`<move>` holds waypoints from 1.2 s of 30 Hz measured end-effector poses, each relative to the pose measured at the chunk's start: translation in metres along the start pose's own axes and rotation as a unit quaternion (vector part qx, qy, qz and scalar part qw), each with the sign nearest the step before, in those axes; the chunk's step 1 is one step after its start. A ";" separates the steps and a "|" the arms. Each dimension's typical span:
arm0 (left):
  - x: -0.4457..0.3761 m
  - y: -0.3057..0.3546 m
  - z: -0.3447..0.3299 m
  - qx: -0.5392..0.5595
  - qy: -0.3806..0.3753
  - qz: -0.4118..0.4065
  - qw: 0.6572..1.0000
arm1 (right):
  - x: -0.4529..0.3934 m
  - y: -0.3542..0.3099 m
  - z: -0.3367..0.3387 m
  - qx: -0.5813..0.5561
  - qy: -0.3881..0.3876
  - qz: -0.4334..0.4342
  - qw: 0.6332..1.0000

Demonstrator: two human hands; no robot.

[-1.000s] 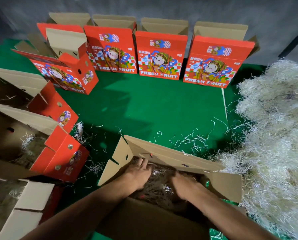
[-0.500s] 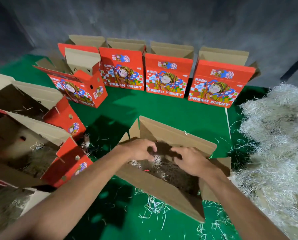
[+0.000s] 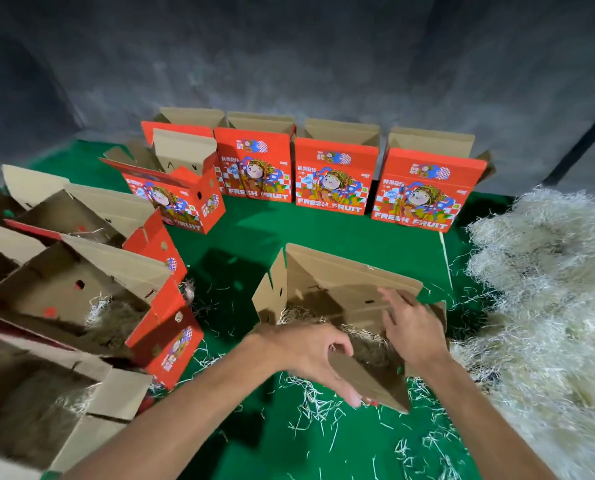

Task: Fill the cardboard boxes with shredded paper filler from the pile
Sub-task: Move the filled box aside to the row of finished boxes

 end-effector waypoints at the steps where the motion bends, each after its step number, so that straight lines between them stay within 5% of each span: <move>1: 0.004 -0.001 -0.003 -0.019 0.010 -0.001 1.000 | 0.005 0.001 0.000 0.019 -0.004 0.010 1.000; 4: 0.010 -0.004 -0.012 -0.034 0.062 -0.014 0.997 | 0.022 0.006 0.002 0.129 -0.033 0.028 0.991; 8: 0.013 -0.002 -0.021 -0.044 0.141 -0.022 0.989 | 0.041 0.022 0.013 0.137 -0.023 -0.026 0.990; 11: 0.011 0.000 -0.027 -0.075 0.202 0.007 0.976 | 0.047 0.026 0.017 -0.035 -0.015 -0.146 0.989; 14: 0.013 -0.005 -0.028 -0.090 0.235 0.034 0.967 | 0.049 0.019 0.010 -0.294 -0.006 -0.232 0.927; 21: 0.032 -0.037 0.009 -0.140 0.249 0.097 0.953 | 0.022 -0.022 -0.014 -0.422 0.043 -0.338 0.840; 27: 0.031 -0.080 0.041 -0.142 0.262 0.158 0.941 | -0.023 -0.072 -0.038 -0.434 0.058 -0.272 0.857; 36: 0.028 -0.131 0.086 -0.056 0.264 0.138 0.953 | -0.108 -0.143 -0.063 -0.361 0.017 -0.255 0.897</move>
Point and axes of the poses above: each hand's wrist, its own x-axis away from the middle knuckle, its own z-axis out of the back of the hand, y = z × x, the point moved 1 cm from there along -x, towards the middle knuckle, and after that the axes turned 5 degrees about z, right-handed, at the moved point
